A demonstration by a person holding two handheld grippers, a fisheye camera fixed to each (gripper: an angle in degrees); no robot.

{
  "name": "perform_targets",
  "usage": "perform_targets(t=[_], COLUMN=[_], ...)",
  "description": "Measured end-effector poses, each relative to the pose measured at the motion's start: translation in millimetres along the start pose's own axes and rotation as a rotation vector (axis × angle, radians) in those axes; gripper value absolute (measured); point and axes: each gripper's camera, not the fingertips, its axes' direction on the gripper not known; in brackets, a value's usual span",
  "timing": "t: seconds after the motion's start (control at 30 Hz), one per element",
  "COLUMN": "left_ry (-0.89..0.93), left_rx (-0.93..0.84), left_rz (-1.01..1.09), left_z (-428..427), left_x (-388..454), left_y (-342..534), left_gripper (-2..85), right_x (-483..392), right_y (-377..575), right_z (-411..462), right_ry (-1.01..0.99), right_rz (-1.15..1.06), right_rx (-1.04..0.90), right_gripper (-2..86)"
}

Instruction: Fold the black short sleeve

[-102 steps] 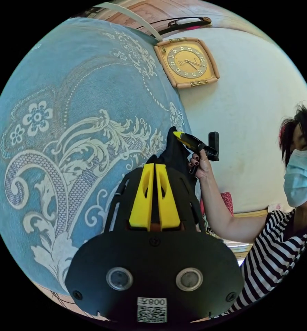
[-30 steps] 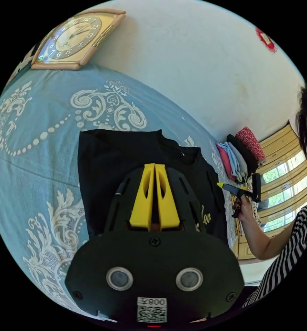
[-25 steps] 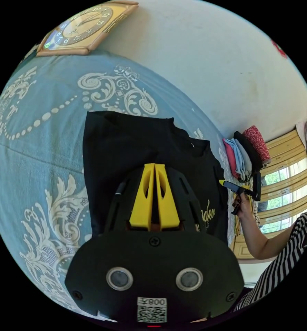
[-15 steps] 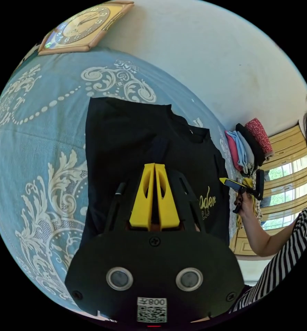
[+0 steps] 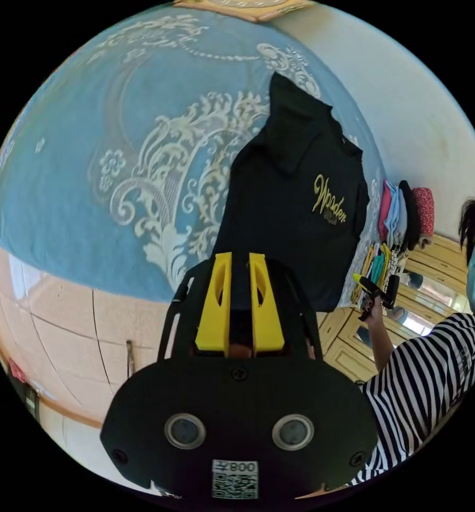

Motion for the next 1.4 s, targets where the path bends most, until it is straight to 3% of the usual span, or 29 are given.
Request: perform_targets(t=[0.13,0.37,1.03,1.4], left_ry=[-0.007,-0.072,-0.069,-0.030], left_rx=[-0.131,-0.282,-0.360,-0.353], left_rz=[-0.098,-0.070,-0.048,-0.062], left_z=[14.8,49.3,45.8,27.1], left_x=[-31.2,-55.6,-95.1,-118.6], left_y=[19.0,8.5,-6.5,-2.9], left_gripper=[8.8,9.4,6.6,3.2], right_x=[23.8,56.1,62.3,64.5], right_y=[46.0,100.3,118.7,96.1], right_z=[-12.4,-24.2,-68.0,-65.8], right_ry=[0.008,0.070,0.124,0.132], right_rz=[0.139,0.281,0.270,0.236], right_rx=[-0.065,-0.133,-0.046,-0.128], right_gripper=[6.5,7.7,8.0,3.6])
